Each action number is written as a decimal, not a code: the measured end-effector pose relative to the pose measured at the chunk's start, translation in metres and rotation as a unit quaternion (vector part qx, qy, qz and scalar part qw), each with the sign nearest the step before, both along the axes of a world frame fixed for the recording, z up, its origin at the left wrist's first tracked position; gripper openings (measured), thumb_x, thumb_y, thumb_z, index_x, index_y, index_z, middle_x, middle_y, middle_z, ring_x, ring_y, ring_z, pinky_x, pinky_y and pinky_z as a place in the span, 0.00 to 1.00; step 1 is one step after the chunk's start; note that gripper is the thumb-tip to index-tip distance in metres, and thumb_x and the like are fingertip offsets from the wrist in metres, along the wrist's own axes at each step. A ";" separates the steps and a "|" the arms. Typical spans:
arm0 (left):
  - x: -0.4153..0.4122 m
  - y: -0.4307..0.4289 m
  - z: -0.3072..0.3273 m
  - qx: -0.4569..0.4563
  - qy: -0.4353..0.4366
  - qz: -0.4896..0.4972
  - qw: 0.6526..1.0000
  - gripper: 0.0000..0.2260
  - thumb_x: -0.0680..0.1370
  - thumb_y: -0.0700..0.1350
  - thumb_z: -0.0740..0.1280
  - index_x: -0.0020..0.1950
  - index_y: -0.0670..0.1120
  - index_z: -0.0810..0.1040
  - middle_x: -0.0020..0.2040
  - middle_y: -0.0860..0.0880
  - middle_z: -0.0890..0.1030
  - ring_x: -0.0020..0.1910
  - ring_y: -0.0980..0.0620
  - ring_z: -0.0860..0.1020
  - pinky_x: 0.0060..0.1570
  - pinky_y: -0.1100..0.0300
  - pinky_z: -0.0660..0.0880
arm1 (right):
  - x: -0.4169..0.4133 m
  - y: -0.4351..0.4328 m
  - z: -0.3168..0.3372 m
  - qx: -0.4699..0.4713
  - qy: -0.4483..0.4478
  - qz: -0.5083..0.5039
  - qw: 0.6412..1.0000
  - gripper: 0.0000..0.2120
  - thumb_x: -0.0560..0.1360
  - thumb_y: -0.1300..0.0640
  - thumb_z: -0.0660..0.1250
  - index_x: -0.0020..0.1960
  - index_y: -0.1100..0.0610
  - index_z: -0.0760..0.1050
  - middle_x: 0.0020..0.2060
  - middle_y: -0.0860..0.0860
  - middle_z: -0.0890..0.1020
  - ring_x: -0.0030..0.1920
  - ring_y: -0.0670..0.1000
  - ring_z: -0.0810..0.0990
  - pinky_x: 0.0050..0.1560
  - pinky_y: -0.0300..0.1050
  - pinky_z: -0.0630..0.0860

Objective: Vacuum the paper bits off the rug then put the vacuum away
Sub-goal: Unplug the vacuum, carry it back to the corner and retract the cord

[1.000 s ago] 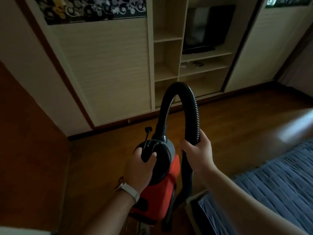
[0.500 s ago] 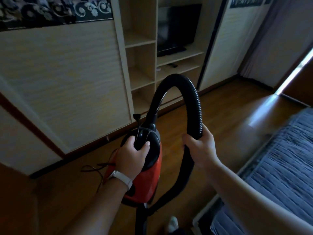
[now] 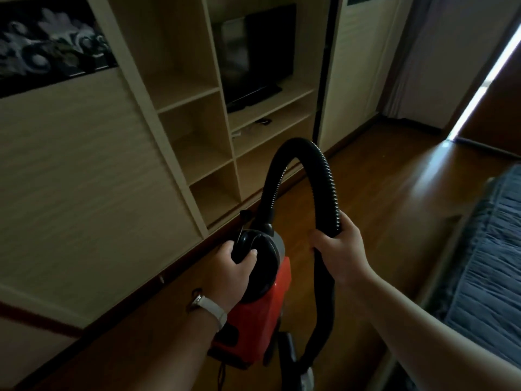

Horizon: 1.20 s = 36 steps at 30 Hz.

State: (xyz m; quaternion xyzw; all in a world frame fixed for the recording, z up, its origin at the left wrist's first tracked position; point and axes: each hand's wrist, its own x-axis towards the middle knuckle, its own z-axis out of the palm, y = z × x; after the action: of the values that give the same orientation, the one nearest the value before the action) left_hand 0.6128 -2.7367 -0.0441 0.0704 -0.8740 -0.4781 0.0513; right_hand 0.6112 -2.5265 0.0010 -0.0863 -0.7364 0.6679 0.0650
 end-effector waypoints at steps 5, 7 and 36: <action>-0.076 0.035 0.005 0.001 0.016 -0.031 0.999 0.10 0.75 0.51 0.70 0.36 0.49 0.73 0.30 0.53 0.77 0.30 0.58 0.76 0.31 0.61 0.73 | -0.059 0.033 0.008 0.019 0.010 -0.025 0.999 0.10 0.68 0.69 0.70 0.43 0.58 0.72 0.33 0.54 0.77 0.31 0.53 0.76 0.30 0.46 0.75; -0.105 0.047 0.008 0.004 0.018 -0.050 0.999 0.10 0.75 0.52 0.69 0.37 0.50 0.73 0.30 0.52 0.77 0.30 0.56 0.77 0.30 0.57 0.74 | -0.078 0.046 0.012 0.018 0.018 -0.038 0.999 0.11 0.68 0.70 0.70 0.43 0.57 0.72 0.33 0.54 0.77 0.31 0.52 0.76 0.30 0.45 0.75; -0.582 0.224 0.001 0.007 0.032 -0.358 0.933 0.12 0.74 0.53 0.69 0.35 0.49 0.73 0.29 0.52 0.75 0.29 0.52 0.76 0.29 0.51 0.75 | -0.424 0.186 0.024 0.088 0.042 -0.364 0.926 0.10 0.69 0.67 0.70 0.40 0.56 0.72 0.30 0.52 0.78 0.29 0.52 0.78 0.28 0.43 0.76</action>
State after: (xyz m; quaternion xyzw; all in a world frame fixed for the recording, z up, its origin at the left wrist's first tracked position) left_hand 0.0308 -2.5126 -0.0432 -0.2624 -0.8357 -0.4727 -0.0962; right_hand 0.1876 -2.3405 0.0253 -0.3139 -0.7070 0.5337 0.3418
